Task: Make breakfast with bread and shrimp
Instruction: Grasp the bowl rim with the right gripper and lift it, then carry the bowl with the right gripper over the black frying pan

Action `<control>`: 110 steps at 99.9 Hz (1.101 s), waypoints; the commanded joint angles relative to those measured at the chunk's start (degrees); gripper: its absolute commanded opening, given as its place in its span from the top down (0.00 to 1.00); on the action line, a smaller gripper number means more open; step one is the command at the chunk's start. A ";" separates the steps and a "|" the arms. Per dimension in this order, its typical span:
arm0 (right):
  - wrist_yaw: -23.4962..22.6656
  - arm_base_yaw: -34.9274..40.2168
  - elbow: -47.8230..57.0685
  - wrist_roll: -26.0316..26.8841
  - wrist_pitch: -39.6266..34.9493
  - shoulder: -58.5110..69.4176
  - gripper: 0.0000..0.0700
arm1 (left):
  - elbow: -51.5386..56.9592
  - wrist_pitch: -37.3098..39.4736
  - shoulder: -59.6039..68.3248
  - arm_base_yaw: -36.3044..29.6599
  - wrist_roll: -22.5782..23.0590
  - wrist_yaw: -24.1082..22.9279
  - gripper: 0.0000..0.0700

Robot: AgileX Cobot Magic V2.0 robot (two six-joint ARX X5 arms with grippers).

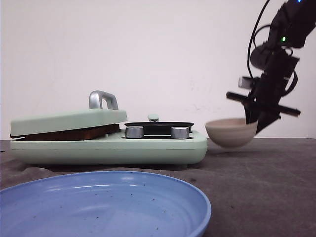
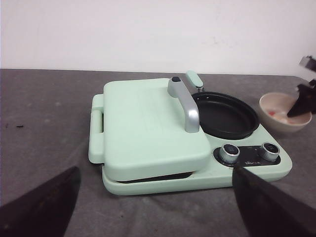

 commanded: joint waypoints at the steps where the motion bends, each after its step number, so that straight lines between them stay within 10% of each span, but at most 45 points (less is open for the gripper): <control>1: -0.17 0.24 1.29 -0.24 0.24 -1.40 1.00 | 0.11 0.57 -0.11 -0.02 0.90 -0.22 0.20; 74: -1.29 3.87 1.31 -0.26 5.42 -13.07 1.00 | 0.11 0.39 -0.11 -0.02 -0.22 -0.20 0.21; 110: 10.21 12.41 1.31 -7.52 12.00 -13.20 1.00 | 0.11 -1.27 -0.11 -0.02 -0.20 -0.20 0.21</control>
